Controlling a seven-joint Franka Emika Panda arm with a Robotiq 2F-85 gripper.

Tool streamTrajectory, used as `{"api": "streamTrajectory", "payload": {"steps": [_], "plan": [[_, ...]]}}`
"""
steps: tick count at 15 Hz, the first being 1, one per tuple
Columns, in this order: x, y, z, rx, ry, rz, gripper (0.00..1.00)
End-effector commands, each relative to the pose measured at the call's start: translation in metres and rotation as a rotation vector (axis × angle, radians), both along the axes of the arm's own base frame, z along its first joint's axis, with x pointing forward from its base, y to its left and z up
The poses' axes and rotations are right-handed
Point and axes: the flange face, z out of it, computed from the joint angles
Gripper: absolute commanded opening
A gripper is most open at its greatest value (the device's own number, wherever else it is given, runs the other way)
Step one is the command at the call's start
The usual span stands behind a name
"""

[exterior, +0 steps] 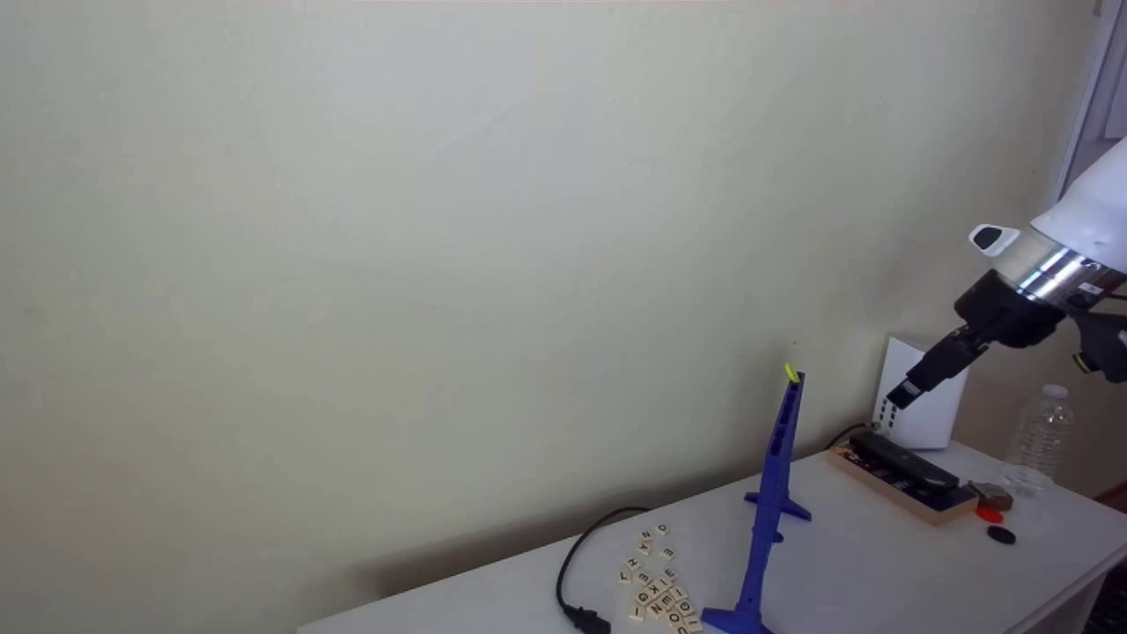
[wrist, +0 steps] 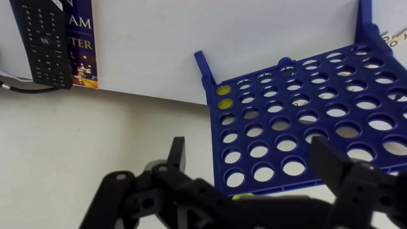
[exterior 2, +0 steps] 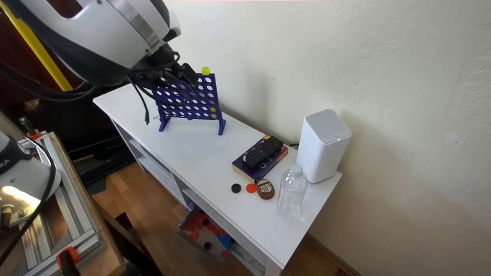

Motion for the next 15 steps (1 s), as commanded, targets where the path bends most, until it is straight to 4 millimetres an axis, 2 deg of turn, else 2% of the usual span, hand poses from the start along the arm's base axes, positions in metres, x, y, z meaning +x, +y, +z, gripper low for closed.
{"api": "streamTrajectory", "payload": {"steps": [1, 3, 5, 9, 15], "plan": [[-0.011, 0.002, 0.009, -0.064, 0.007, -0.046, 1.00], [-0.015, 0.000, 0.013, -0.092, 0.003, -0.064, 1.00], [-0.015, -0.001, 0.024, -0.118, -0.026, -0.074, 1.00], [-0.005, 0.004, 0.050, -0.145, -0.089, -0.057, 1.00], [0.013, 0.009, 0.062, -0.134, -0.086, -0.059, 1.00]]}}
